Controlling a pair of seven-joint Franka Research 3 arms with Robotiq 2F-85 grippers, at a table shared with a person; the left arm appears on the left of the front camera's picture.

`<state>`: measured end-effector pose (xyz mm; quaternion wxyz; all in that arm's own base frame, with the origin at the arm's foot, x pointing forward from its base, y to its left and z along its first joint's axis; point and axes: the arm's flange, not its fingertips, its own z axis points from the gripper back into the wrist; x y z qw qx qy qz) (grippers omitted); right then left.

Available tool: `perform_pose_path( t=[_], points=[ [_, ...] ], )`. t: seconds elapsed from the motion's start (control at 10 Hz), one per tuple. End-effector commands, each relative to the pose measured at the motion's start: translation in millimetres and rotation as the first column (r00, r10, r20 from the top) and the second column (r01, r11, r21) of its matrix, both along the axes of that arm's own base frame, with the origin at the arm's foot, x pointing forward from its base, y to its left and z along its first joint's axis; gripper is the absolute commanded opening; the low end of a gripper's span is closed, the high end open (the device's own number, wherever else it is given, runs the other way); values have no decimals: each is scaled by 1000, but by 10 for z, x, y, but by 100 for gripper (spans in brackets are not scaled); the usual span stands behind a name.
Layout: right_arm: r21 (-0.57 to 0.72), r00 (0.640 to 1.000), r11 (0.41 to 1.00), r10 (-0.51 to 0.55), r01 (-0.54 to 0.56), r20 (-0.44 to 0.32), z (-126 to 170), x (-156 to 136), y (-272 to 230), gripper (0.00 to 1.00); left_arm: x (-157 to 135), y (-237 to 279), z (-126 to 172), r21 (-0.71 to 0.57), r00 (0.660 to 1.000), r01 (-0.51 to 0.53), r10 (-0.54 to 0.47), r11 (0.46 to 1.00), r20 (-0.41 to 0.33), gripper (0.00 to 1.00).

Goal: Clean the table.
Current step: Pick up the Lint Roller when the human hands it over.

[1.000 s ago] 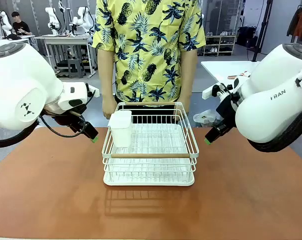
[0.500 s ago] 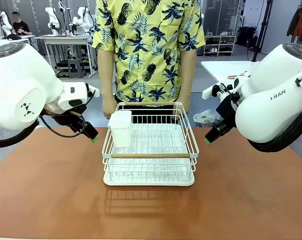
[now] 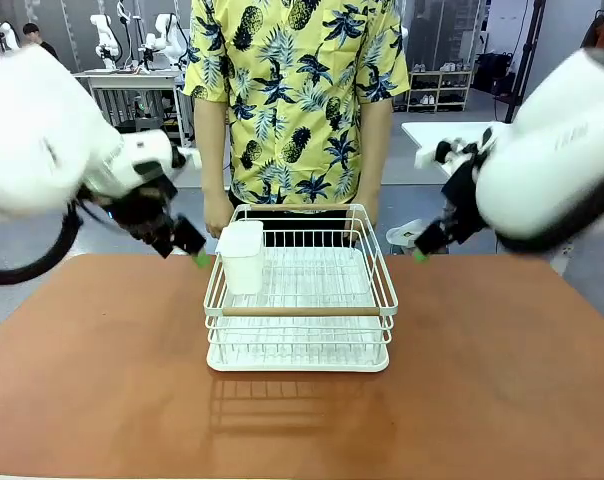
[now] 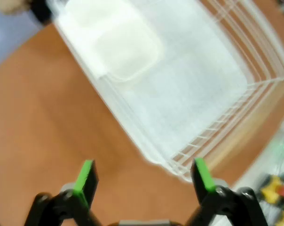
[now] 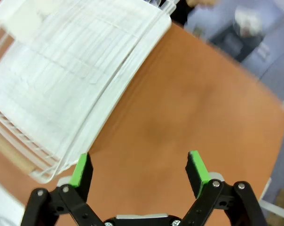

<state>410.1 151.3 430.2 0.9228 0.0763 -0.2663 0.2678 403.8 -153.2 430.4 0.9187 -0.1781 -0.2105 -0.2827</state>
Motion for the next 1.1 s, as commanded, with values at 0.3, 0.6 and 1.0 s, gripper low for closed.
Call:
perform_pose_path(
  t=[0.3, 0.6, 1.0],
  points=[
    [672, 873, 702, 151, 236, -463, 1108, 240, -1201, 100, 4, 1664, 856, -659, 953, -158, -61, 735, -296, 100],
    [749, 870, 551, 77, 369, -486, 1052, 30, -2214, 100, -404, 2767, 865, -720, 908, -417, 217, 554, -358, 100],
    [765, 838, 351, -135, 540, -529, 828, -425, -3493, 100, -938, 3904, 829, -648, 715, -687, 460, 329, -526, 100]
  ],
)
